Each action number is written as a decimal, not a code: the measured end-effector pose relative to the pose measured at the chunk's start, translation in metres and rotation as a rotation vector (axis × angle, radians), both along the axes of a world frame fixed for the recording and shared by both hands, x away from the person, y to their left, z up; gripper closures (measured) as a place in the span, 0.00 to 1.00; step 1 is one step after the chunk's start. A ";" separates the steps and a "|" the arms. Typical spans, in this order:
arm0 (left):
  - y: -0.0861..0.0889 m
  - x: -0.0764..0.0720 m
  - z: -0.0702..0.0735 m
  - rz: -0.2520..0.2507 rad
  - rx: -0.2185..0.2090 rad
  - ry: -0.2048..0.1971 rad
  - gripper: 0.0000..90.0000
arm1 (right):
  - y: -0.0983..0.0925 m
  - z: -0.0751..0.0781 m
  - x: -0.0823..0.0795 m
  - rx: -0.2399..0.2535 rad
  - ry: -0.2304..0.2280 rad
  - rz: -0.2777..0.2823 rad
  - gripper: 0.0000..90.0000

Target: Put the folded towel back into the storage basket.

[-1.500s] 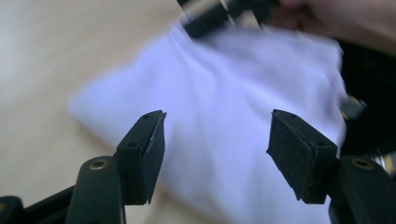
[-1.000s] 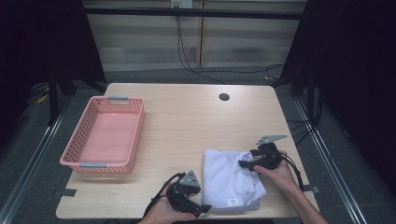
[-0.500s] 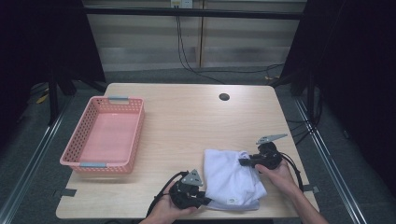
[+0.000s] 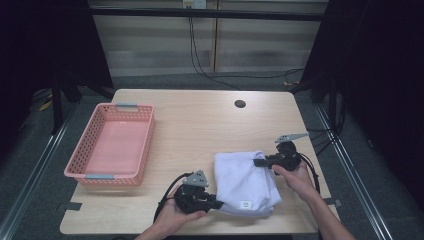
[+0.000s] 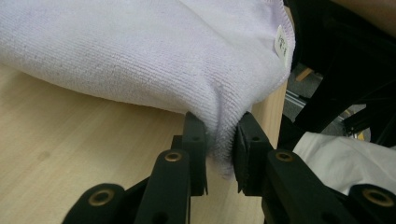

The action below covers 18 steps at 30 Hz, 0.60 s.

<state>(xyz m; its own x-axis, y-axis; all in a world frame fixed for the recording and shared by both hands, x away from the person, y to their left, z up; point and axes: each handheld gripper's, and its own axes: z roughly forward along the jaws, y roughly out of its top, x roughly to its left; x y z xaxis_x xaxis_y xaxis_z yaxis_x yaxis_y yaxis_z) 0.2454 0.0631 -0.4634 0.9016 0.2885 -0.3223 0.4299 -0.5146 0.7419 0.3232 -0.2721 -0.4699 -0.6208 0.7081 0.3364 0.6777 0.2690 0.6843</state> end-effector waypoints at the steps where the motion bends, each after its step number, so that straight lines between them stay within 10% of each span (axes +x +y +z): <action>1: 0.001 0.000 0.001 0.003 -0.003 -0.004 0.86 | 0.001 0.002 0.001 0.004 -0.002 0.002 0.83; 18: 0.028 0.010 0.034 0.046 -0.090 -0.053 0.86 | 0.024 0.039 0.022 0.050 -0.063 0.016 0.84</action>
